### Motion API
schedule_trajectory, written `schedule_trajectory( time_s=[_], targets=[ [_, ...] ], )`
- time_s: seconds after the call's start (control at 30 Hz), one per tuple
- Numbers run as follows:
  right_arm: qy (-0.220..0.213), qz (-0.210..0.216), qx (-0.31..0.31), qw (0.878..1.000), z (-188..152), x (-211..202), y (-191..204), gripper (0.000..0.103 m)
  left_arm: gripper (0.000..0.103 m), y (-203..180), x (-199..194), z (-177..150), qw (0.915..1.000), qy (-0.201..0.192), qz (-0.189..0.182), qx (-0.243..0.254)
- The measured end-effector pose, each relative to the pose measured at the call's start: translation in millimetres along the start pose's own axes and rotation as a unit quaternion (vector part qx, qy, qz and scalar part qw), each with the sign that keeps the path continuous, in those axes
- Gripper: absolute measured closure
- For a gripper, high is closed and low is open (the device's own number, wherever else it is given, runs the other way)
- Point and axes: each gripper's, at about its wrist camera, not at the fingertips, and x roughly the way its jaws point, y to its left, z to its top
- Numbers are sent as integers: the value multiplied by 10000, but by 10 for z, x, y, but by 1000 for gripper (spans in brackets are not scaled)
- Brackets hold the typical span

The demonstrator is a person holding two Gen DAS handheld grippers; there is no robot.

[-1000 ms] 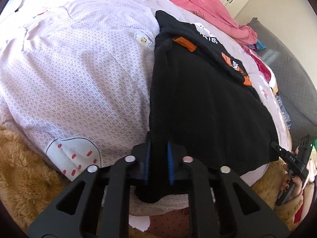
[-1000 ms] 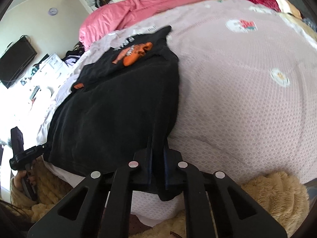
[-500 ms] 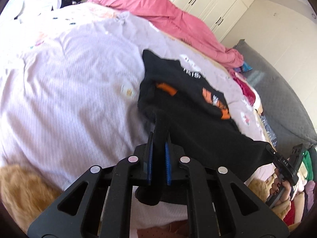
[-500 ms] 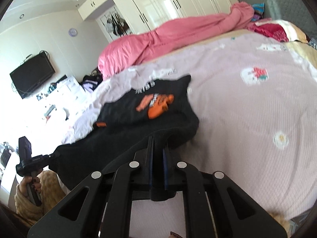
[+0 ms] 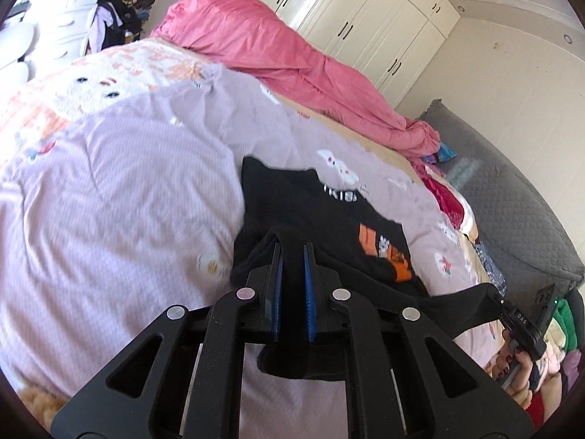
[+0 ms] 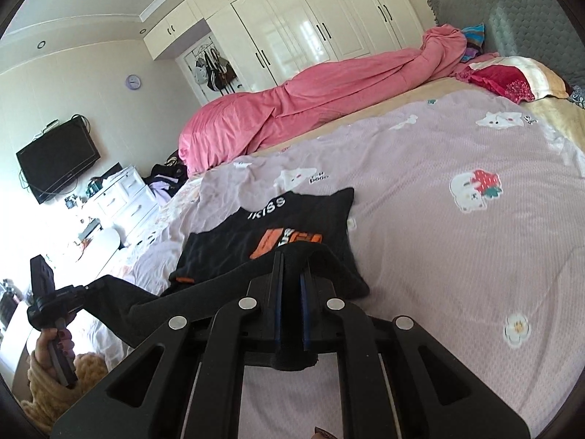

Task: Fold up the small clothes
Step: 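Lift the hem with both grippers and fold it over toward the collar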

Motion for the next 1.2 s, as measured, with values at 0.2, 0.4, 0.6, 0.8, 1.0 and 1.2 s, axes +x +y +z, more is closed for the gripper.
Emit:
schedule_trajectory(
  time_s=[0.2,0.4,0.6,0.8,1.0,1.2],
  targets=[
    [-38,-45,-22,10000,198,150,-15,96,99,-10,101,234,9999,-98,7,-32],
    [-107,-65,0,9999,411,315,-32,96,99,29,282,435,9998,-113,101,-129],
    [-133,-113,28,9998,600,522,-22,96,99,17,466,637,9996,-139,214,-123],
    [-154,-90,112,9998,747,699,-46,96,99,8,622,802,9993,-143,346,-35],
    [-71,-221,197,9995,828,947,-107,96,99,45,881,918,9990,46,446,50],
    [26,-504,202,9985,820,1226,-205,96,99,109,1210,981,9974,222,667,188]
  ],
)
